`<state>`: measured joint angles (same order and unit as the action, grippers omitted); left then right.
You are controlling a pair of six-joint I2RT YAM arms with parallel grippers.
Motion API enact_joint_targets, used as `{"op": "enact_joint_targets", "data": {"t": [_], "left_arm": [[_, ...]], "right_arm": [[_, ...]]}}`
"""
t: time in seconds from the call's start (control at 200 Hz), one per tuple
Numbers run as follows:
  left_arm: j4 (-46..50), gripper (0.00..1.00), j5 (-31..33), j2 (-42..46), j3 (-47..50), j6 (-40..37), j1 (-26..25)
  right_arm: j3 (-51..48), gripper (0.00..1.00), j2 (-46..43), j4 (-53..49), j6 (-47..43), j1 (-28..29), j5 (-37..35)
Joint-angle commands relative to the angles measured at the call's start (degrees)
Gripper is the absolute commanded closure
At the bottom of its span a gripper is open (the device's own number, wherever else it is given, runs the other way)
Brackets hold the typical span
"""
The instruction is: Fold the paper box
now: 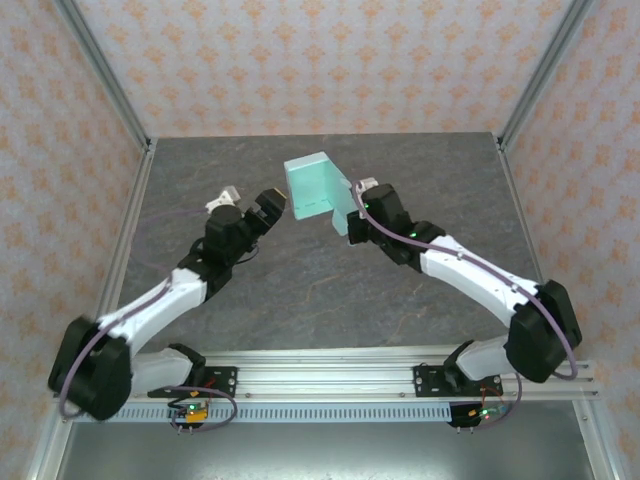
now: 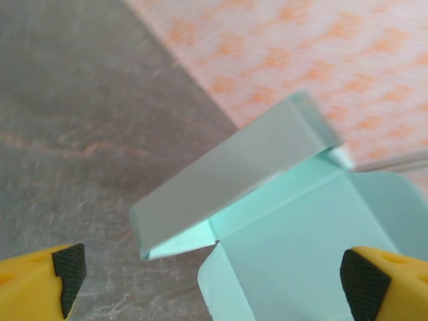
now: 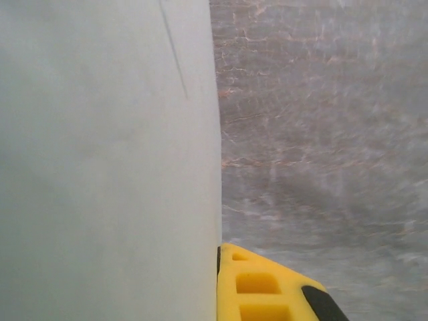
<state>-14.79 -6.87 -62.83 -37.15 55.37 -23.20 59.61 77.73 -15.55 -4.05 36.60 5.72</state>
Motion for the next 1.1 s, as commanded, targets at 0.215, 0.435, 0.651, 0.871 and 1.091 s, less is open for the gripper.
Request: {"op": "enact_joint_targets", "data": {"t": [0.215,0.435,0.651,0.871,1.091], "left_arm": [[14.10,0.00,-7.92,-1.16,-6.02,-25.12,0.35],[10.78,0.00,-11.49,-7.94,-5.56,-23.19,0.39],[16.03,0.00,-15.76,-14.52,-8.97,-21.56,3.02],[15.72,0.00,-21.32,-17.23,-8.42,-18.83,7.70],[14.54,0.01,-24.89,-19.47,-8.76,-15.56,9.75]], "right_arm": [[12.41,0.92,-1.79,-28.08,-40.59,-2.32,-1.55],[20.66,0.90,3.02,-36.31,-49.02,-0.20,-8.76],[27.01,0.90,12.78,-38.74,-53.12,4.84,-17.48],[31.79,0.78,18.57,-37.18,-53.75,6.86,-20.07],[33.99,0.54,18.13,-34.18,-48.52,5.67,-14.33]]}}
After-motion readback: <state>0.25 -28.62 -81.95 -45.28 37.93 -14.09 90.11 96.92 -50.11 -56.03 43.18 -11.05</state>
